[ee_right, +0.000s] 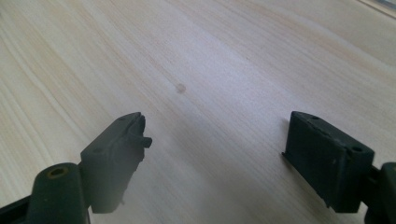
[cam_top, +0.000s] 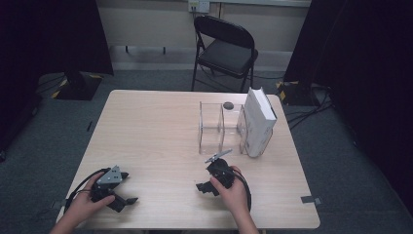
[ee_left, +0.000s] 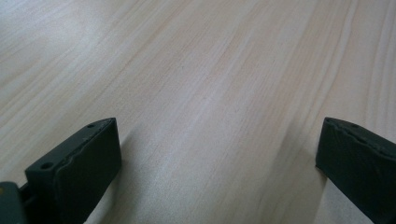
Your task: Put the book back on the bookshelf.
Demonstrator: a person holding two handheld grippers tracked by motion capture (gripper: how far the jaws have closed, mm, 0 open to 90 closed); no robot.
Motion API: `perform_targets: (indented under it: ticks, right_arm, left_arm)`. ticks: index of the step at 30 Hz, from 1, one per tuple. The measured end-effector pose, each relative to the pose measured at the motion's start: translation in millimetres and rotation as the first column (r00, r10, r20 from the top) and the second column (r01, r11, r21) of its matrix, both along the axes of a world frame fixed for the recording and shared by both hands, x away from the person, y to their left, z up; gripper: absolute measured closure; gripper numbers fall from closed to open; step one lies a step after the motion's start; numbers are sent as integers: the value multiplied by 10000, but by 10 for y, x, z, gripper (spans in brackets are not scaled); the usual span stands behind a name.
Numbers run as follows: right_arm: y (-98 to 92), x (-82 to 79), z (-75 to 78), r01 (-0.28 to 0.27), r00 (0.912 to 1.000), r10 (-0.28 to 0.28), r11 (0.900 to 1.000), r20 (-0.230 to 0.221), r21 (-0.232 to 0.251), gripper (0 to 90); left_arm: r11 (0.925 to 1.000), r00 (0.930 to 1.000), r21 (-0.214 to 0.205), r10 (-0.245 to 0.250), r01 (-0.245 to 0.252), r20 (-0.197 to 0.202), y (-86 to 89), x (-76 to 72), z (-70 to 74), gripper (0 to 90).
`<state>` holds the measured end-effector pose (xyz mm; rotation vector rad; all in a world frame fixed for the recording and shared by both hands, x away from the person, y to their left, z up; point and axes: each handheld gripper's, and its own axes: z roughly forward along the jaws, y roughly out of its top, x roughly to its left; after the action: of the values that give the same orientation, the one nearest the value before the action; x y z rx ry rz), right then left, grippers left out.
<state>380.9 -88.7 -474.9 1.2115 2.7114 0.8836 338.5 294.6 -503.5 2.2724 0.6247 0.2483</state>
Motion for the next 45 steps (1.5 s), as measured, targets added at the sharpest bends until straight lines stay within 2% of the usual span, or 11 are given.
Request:
perform_targets:
  ticks: [4, 6, 7, 10, 15, 16, 19, 30, 32, 45]
  right_arm:
    - [34, -40, -35, -266, 9980, 267, 9996, 579, -35, 170]
    - [57, -77, -59, -286, 9949, 293, 9996, 964, -85, 159]
    - [68, -99, -69, -231, 9945, 236, 9997, 1017, -63, 151]
    - [80, -135, -104, -435, 9870, 450, 9990, 1541, -131, 141]
    - [83, -169, -139, -522, 9798, 519, 9986, 1933, -34, 134]
    - [84, -179, -142, -515, 9780, 532, 9986, 2015, -137, 133]
    - [99, -213, -171, -563, 9688, 605, 9981, 2402, -244, 125]
    - [74, -274, -231, -311, 9586, 207, 9990, 2839, 319, 122]
    - [66, -281, -267, -397, 9498, 193, 9975, 3124, 590, 118]
    - [63, -281, -268, -398, 9500, 194, 9975, 3117, 592, 118]
  left_arm:
    - [10000, 10000, -5, 2, -2, -3, 0, 0, 0, 0]
    - [10000, 10000, 2, -1, 1, 3, 0, 0, 0, 0]
    - [10000, 10000, -1, 0, 0, -1, 0, 0, 0, 0]
    - [10000, 10000, -30, 21, -21, 27, -2, 0, -4, 0]
    - [10000, 10000, -43, 26, -26, 22, -3, 0, -4, 0]
    - [10000, 10000, -16, 13, -13, 21, -1, 0, -2, 0]
    - [10000, 10000, -23, 14, -14, 11, -2, 0, -3, 0]
    - [10000, 10000, -18, 14, -14, 25, -1, 0, -3, 0]
    - [10000, 10000, -22, 24, -24, 22, -2, -1, -3, 0]
    - [10000, 10000, -35, 19, -19, 26, -2, 0, -4, 0]
